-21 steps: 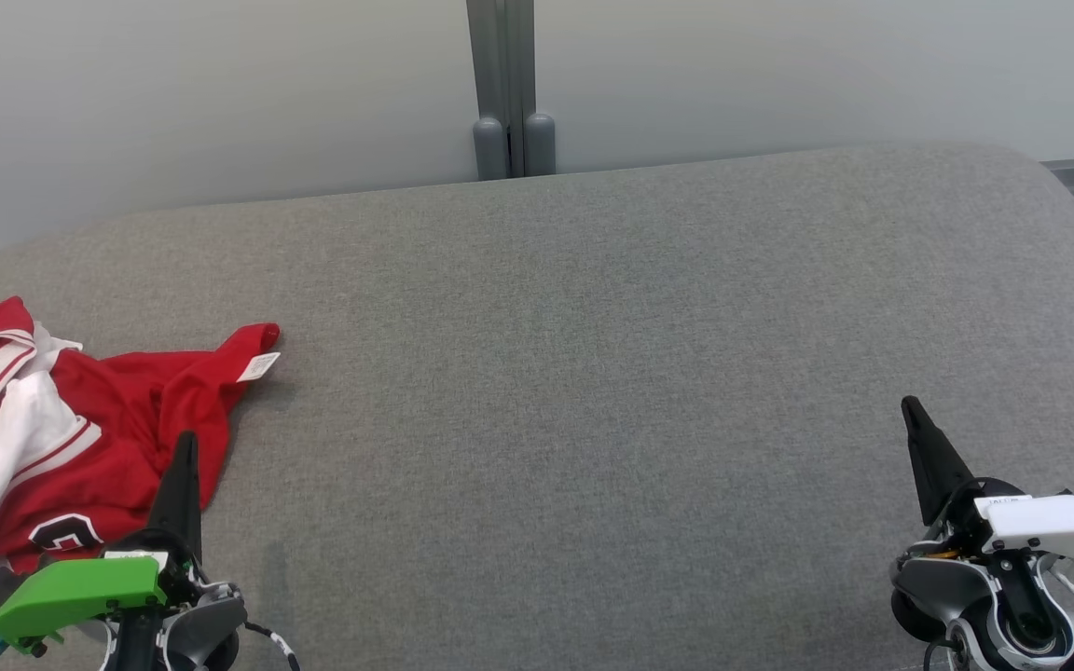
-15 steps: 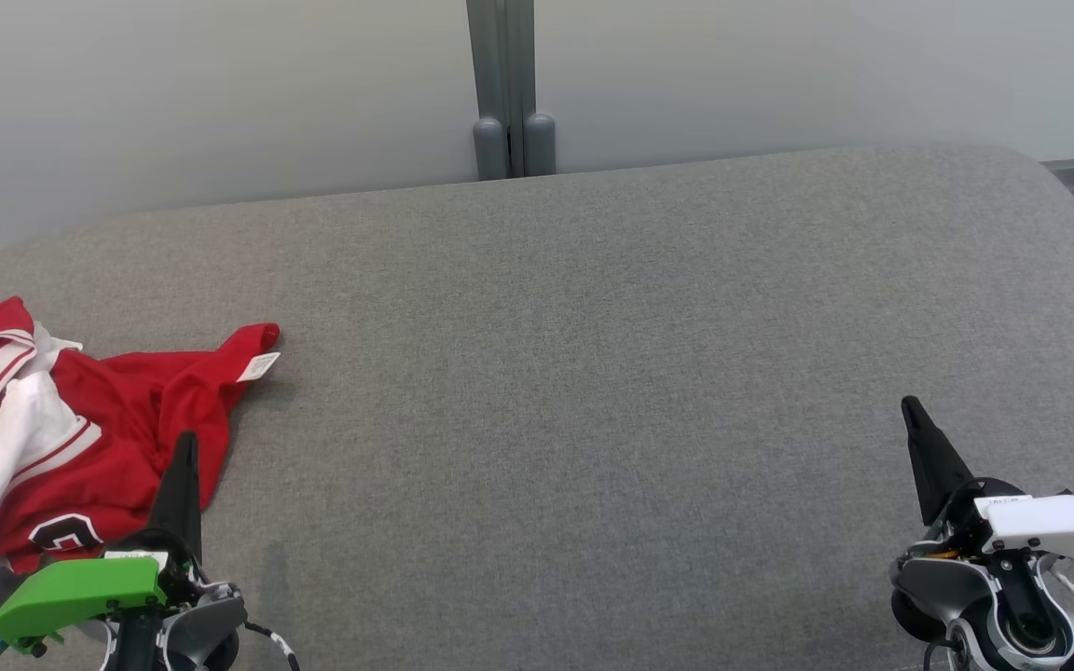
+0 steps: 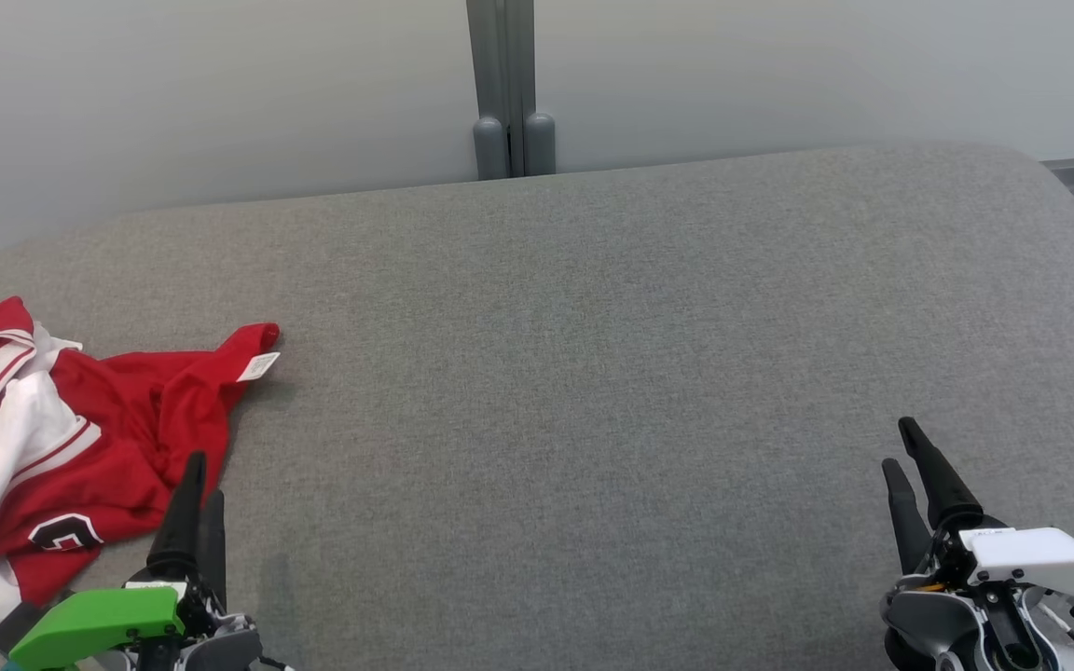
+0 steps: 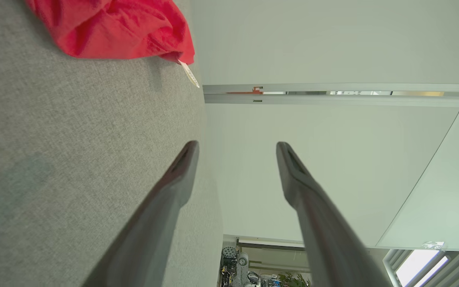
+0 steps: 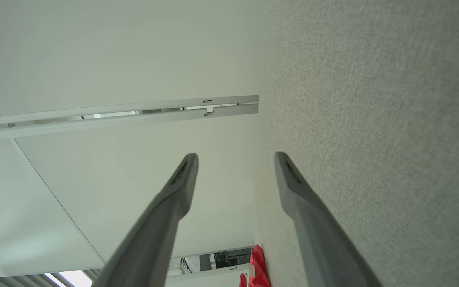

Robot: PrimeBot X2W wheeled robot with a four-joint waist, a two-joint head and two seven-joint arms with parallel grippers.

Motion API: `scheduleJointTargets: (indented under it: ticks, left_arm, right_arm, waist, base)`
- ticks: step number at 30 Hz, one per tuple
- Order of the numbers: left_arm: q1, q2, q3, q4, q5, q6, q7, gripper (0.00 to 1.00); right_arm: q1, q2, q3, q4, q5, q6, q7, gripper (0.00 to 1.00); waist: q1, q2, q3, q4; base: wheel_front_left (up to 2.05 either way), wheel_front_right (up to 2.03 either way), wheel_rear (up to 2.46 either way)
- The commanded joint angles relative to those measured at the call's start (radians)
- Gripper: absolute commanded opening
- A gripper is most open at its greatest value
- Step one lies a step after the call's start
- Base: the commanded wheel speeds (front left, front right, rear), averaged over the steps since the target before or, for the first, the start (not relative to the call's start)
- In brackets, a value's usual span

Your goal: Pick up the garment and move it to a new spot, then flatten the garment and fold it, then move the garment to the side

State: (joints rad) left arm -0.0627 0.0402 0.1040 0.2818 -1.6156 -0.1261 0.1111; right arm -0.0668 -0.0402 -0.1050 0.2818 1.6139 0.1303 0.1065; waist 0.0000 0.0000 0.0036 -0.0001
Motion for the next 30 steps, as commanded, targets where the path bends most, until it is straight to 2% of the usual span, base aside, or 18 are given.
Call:
scheduleJointTargets:
  ticks: [1, 6, 15, 20, 30]
  left_arm:
    - [-0.016, 0.005, -0.008, -0.029, 0.007, -0.002, -0.013, 1.0]
    - [-0.011, 0.018, -0.028, -0.041, 0.088, -0.002, -0.042, 1.0]
    - [0.004, 0.007, -0.025, -0.09, 0.341, -0.001, -0.084, 1.0]
    - [0.014, 0.007, -0.045, -0.11, 0.464, 0.023, -0.106, 1.0]
    - [0.025, 0.007, -0.067, -0.131, 0.62, 0.054, -0.145, 1.0]
  right_arm:
    - [-0.022, -0.006, 0.015, -0.016, -0.021, 0.0, -0.013, 1.0]
    - [-0.027, -0.008, 0.031, -0.027, -0.139, 0.0, -0.037, 1.0]
    - [-0.02, -0.005, 0.077, -0.064, -0.365, 0.0, -0.079, 1.0]
    - [-0.016, -0.006, 0.092, -0.082, -0.453, 0.0, -0.101, 1.0]
    - [-0.01, -0.007, 0.113, -0.104, -0.609, 0.0, -0.14, 1.0]
  waist:
    - [0.0, 0.0, 0.0, 0.0]
    - [0.0, 0.0, 0.001, 0.0]
    - [0.0, 0.0, 0.003, 0.0]
    - [0.0, 0.0, 0.004, 0.0]
    - [0.0, 0.0, 0.006, -0.002]
  base:
    - [0.0, 0.0, 0.0]
    - [0.0, 0.0, 0.0]
    - [0.0, 0.0, 0.0]
    - [0.0, 0.0, 0.0]
    - [0.0, 0.0, 0.0]
